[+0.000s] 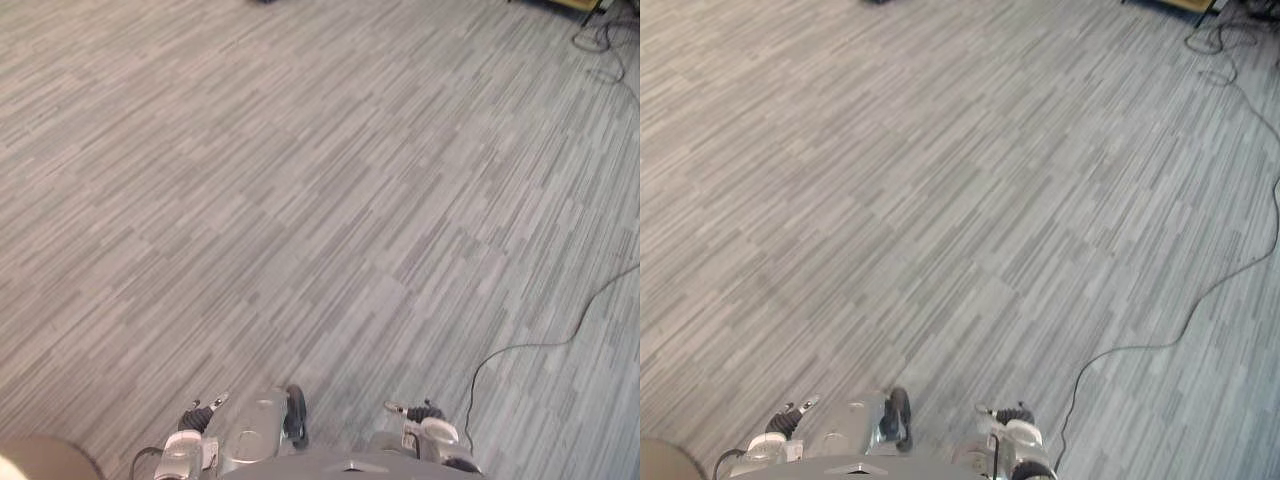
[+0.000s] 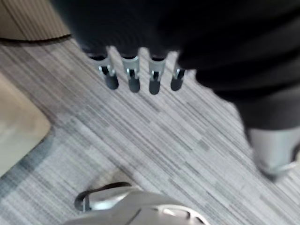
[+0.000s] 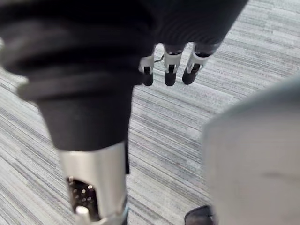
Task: Pick up cushions and gather them together orderly.
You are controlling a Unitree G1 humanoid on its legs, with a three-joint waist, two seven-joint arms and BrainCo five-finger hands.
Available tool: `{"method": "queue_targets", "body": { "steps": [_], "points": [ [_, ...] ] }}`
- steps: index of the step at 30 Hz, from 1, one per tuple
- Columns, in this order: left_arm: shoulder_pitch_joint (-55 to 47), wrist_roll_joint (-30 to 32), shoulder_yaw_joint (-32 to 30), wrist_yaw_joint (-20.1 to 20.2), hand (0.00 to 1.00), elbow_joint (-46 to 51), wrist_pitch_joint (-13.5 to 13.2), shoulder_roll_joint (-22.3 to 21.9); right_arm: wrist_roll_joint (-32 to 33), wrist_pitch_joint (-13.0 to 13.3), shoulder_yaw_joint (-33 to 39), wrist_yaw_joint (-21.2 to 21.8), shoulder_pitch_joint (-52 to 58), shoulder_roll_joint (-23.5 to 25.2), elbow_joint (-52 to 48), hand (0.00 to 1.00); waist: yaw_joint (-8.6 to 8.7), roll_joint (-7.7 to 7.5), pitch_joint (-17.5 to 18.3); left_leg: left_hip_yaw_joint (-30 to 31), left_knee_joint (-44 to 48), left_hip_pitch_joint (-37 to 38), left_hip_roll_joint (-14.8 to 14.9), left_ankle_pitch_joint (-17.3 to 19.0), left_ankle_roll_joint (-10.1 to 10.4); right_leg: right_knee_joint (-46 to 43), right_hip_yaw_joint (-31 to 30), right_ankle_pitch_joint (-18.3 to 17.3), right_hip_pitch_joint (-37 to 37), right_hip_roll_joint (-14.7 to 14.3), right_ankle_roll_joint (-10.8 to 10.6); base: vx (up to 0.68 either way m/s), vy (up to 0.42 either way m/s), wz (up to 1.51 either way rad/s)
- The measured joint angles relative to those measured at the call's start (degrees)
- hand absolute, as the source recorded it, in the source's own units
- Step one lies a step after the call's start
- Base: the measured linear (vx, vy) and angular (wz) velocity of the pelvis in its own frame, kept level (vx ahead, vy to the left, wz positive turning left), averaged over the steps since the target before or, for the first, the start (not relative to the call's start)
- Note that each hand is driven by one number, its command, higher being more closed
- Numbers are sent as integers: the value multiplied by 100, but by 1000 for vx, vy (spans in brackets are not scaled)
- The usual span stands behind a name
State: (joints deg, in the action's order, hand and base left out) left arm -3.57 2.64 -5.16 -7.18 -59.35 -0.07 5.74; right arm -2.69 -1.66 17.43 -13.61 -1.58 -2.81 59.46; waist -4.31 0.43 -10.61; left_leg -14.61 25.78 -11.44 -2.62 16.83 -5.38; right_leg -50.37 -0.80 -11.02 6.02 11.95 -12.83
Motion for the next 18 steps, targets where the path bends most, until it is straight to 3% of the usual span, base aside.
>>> {"method": "queue_targets", "body": {
  "steps": [1,2,3,4,7,8,10,11,12,13,14,15,16,17,18],
  "points": [
    [10,24,107,2,0,1,6,39,-1,1,56,7,2,0,1,0,11,-26,9,5,-181,261,-61,31,-43,-602,285,65,185,31,162,410,99,-6],
    [26,43,159,4,0,2,6,43,7,9,147,50,-1,0,0,0,47,-22,7,25,-440,610,-106,41,-35,-1036,823,-70,364,156,499,314,60,-7],
    [42,44,196,2,0,3,6,40,3,17,169,57,-4,-8,-2,0,75,-2,6,30,-574,770,-108,40,-33,-1131,1088,-149,422,209,630,370,51,-12],
    [5,52,326,4,0,-12,7,49,2,56,172,61,-33,-23,-32,0,153,56,-8,53,-939,1281,-82,2,-4,-980,1791,-468,505,258,911,366,34,-10],
    [100,101,363,3,0,-13,4,35,5,81,168,69,-114,-39,-79,0,288,132,-45,64,-1173,1841,102,-7,7,59,2643,-825,967,149,1207,363,-50,-1],
    [141,101,367,3,0,-4,2,15,5,81,162,72,-138,-49,-149,0,323,168,-54,70,-1300,1987,202,-9,12,536,2766,-810,1178,53,1216,487,-143,17],
    [181,101,499,3,0,3,-10,2,5,81,146,75,-171,-53,-248,0,386,192,-79,92,-1599,2270,380,-47,141,1795,2864,-351,1459,-156,1265,379,-137,19],
    [179,103,536,3,0,3,-11,4,4,74,143,71,-200,-59,-244,0,422,191,-89,128,-1721,2425,464,-41,238,2545,2811,74,1537,-274,1263,426,-208,31],
    [170,116,530,1,0,20,-20,13,2,69,119,67,-186,-56,-235,0,464,111,-107,215,-1843,2643,507,0,432,3813,2581,849,1532,-399,1187,447,-235,36],
    [167,120,529,0,0,25,-39,46,1,64,101,69,-163,-46,-233,0,478,19,-99,254,-1887,2736,452,22,545,4239,2419,1097,1492,-399,1133,486,-279,33],
    [189,128,527,-14,0,19,-56,64,3,52,103,72,-146,-63,-231,0,482,-89,-131,355,-1908,2892,425,116,726,4317,2238,1875,1453,-387,1331,392,-222,12],
    [199,140,523,-13,0,10,-58,76,-2,54,107,74,-154,-84,-232,0,484,-40,-157,388,-1899,2958,470,149,788,4243,2182,2153,1450,-429,1443,495,-270,-11],
    [246,152,528,-12,0,-26,-59,-53,-4,59,102,81,-215,-204,-224,0,475,173,-199,389,-1872,2999,631,118,838,3965,2173,2142,1557,-583,1605,387,-204,-24],
    [258,155,532,-10,0,-35,-62,-125,-4,56,99,81,-237,-269,-220,0,474,286,-216,389,-1868,2998,719,46,883,3861,2174,2030,1590,-664,1627,492,-275,-36],
    [296,154,528,-9,0,-41,-65,-244,-2,32,128,82,-263,-344,-209,0,488,414,-258,446,-1756,2997,845,-100,923,3555,2178,1749,1656,-782,1682,482,-273,-29]
  ]
}}
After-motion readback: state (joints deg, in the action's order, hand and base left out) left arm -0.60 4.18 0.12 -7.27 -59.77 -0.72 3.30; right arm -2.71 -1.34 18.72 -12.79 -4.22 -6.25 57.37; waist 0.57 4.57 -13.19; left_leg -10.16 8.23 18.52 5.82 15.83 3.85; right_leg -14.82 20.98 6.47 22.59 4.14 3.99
